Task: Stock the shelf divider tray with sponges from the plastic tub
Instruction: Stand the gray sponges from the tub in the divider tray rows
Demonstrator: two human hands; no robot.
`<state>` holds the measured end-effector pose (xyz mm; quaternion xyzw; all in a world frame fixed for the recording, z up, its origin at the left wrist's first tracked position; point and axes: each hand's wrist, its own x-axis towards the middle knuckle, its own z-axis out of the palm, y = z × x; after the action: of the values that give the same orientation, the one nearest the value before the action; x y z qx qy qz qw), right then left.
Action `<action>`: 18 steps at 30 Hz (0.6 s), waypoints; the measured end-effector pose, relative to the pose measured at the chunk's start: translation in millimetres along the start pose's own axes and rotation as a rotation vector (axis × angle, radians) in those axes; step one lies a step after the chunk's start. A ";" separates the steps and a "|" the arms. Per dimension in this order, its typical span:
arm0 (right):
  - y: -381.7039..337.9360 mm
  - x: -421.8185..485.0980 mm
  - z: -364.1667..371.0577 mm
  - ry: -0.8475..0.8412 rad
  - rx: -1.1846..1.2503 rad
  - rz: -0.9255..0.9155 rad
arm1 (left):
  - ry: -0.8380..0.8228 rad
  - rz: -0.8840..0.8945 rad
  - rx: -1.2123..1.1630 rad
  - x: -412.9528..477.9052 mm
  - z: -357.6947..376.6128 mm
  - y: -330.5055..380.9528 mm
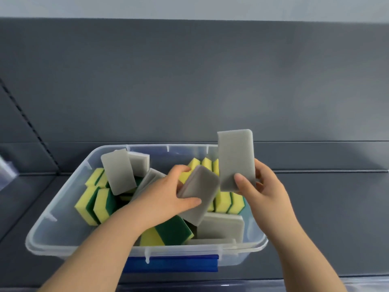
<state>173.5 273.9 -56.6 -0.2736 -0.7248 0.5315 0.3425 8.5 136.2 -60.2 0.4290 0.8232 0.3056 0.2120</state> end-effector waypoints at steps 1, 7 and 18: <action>0.5 1.8 3.4 -0.015 0.021 0.009 | 0.070 0.006 -0.071 -6.1 -5.2 -3.4; 1.7 3.4 25.7 -0.163 0.065 0.042 | 0.397 0.018 -0.422 -38.0 -25.1 -17.4; -26.0 -6.5 108.5 -0.245 0.166 0.036 | 0.702 -0.002 -0.516 -101.7 -80.4 -66.8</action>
<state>91.2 198.3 -54.7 -0.1900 -0.7098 0.6251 0.2633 -24.1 -4.3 -38.9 0.2314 0.7423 0.6285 0.0198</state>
